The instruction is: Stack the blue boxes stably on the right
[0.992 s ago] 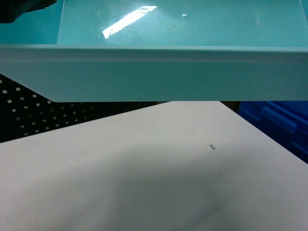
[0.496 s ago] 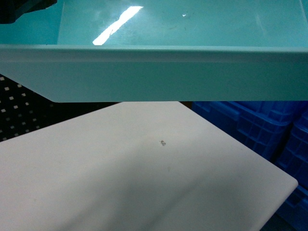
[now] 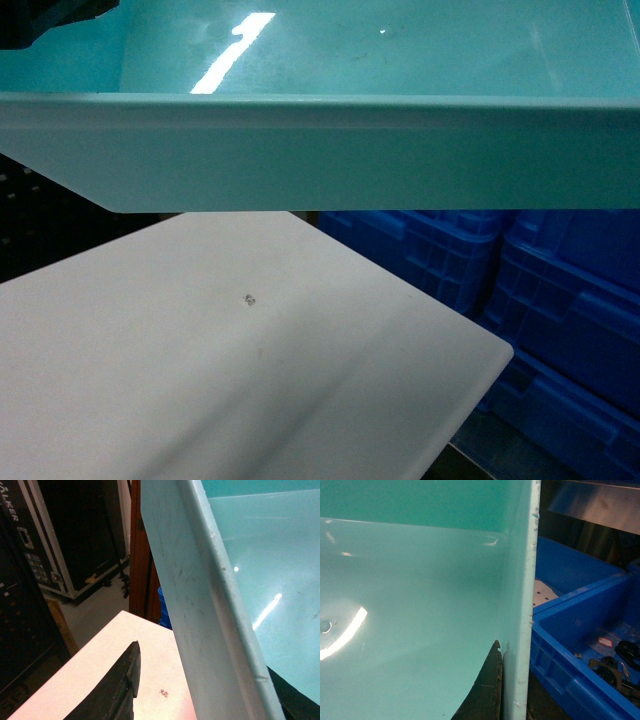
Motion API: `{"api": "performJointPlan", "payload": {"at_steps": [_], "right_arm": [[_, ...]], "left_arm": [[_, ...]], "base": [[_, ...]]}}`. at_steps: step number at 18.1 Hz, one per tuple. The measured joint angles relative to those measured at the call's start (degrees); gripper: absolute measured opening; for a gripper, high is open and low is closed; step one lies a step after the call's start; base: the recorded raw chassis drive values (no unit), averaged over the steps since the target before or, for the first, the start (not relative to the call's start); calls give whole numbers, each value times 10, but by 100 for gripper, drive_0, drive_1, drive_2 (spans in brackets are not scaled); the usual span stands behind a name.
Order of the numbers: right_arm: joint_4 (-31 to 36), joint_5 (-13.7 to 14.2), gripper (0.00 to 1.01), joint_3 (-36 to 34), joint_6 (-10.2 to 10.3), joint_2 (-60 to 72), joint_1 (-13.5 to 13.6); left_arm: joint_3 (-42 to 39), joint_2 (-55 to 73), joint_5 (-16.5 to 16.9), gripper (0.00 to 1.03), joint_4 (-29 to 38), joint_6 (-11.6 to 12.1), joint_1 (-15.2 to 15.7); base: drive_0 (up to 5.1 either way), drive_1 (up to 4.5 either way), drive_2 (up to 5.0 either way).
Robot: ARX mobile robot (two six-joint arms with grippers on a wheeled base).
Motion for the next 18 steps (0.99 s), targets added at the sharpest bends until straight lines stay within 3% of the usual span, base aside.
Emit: {"api": "performJointPlan", "payload": {"at_steps": [18], "right_arm": [[0,0,2,0,0,0,0]], "left_arm": [[0,0,0,50,0,0,0]], "base": [[-164,-164,-164]]}}
